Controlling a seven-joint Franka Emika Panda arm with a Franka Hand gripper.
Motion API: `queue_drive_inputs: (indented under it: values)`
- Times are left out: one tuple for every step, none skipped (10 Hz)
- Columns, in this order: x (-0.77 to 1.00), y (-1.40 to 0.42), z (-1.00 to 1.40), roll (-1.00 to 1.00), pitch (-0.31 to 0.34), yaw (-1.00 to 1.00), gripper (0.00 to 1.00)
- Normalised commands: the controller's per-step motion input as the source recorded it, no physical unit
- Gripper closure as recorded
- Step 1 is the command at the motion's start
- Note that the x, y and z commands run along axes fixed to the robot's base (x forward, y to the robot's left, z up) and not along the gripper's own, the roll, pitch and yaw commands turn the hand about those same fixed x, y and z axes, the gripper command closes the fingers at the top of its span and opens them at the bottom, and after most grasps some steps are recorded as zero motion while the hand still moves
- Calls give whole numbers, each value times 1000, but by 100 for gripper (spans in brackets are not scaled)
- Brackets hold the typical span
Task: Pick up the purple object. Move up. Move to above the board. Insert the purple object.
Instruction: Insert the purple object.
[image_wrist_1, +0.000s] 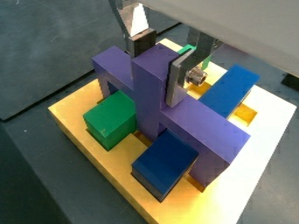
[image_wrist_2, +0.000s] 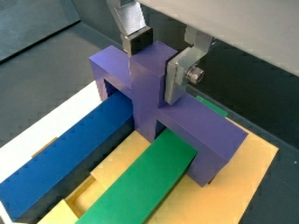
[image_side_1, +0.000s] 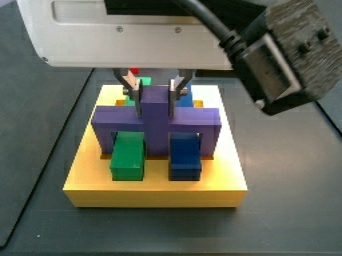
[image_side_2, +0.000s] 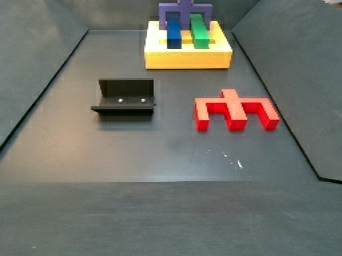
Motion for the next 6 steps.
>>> queue_drive_inputs:
  values:
    - [60,0,0,-394,41,-6,100]
    - [34,0,0,-413,30,-14,100]
    - [0,0,0,-384,27,-3,100]
    - [0,83,0,-241,11,0,100]
    - [26,131,-69,-106,24,0,100]
    - [154,169,-177,100,104,0,100]
